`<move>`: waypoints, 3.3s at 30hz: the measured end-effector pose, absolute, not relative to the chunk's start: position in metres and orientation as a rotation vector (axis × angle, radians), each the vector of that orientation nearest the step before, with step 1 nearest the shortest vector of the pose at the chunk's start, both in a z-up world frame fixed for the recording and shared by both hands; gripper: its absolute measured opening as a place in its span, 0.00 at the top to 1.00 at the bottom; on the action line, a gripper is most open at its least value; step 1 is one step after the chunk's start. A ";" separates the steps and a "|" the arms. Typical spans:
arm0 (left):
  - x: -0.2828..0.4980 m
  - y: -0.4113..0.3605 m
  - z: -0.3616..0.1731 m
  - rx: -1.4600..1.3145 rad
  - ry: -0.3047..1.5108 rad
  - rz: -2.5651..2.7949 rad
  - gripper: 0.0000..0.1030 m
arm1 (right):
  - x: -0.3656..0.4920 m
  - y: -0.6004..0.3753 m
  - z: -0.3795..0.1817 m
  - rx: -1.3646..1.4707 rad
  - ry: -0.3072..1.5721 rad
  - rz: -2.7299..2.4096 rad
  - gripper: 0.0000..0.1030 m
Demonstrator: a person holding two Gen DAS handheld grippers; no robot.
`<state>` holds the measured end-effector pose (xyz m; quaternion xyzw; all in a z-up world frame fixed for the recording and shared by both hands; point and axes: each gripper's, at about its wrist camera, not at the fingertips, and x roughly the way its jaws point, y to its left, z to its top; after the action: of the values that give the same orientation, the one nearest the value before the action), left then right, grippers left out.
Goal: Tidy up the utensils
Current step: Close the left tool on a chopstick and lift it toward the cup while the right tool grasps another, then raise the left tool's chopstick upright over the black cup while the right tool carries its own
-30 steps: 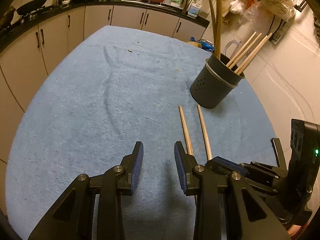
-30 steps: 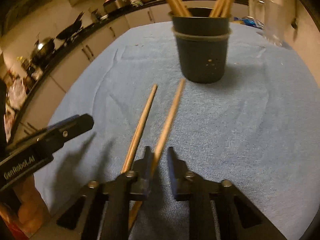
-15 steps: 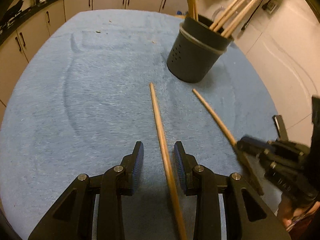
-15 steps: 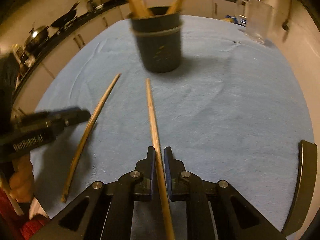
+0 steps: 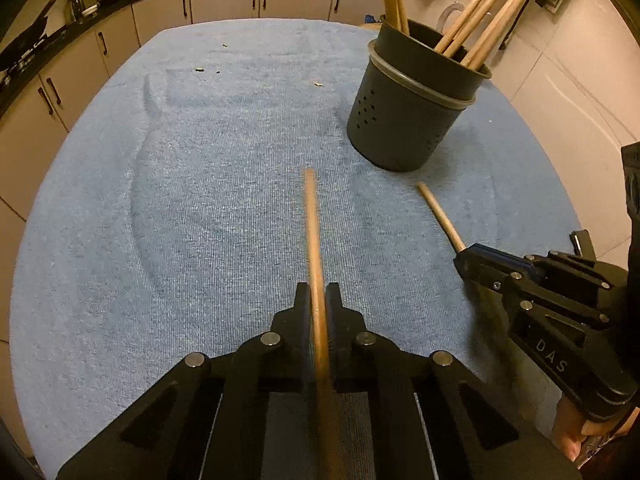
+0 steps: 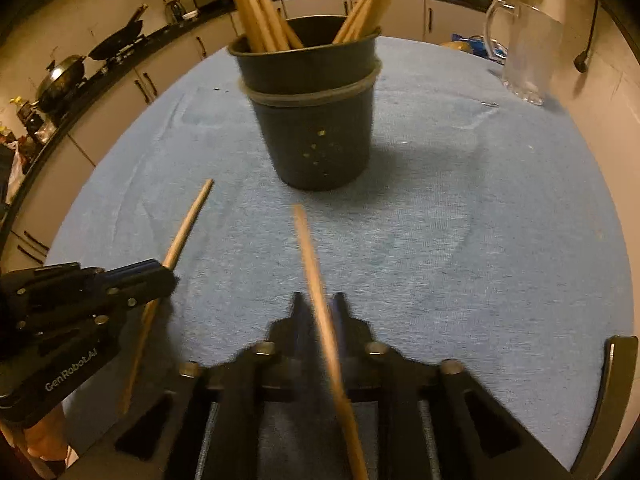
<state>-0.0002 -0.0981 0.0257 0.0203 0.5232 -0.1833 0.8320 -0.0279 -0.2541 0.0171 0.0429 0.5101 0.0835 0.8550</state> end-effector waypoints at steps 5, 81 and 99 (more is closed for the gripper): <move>-0.009 -0.090 0.051 -0.007 1.014 -0.437 0.94 | -0.045 -0.263 0.038 0.166 0.972 0.197 0.92; -0.043 -0.080 0.157 -0.017 0.703 -0.489 0.94 | -0.109 -0.304 0.158 0.401 0.424 0.096 0.93; -0.029 -0.089 0.183 -0.002 0.665 -0.494 0.94 | -0.091 -0.304 0.186 0.391 0.372 0.074 0.93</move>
<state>-0.0293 -0.0886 0.1827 -0.0008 0.3231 -0.2402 0.9154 -0.0908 -0.3038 0.1859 0.1931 0.1840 0.0364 0.9631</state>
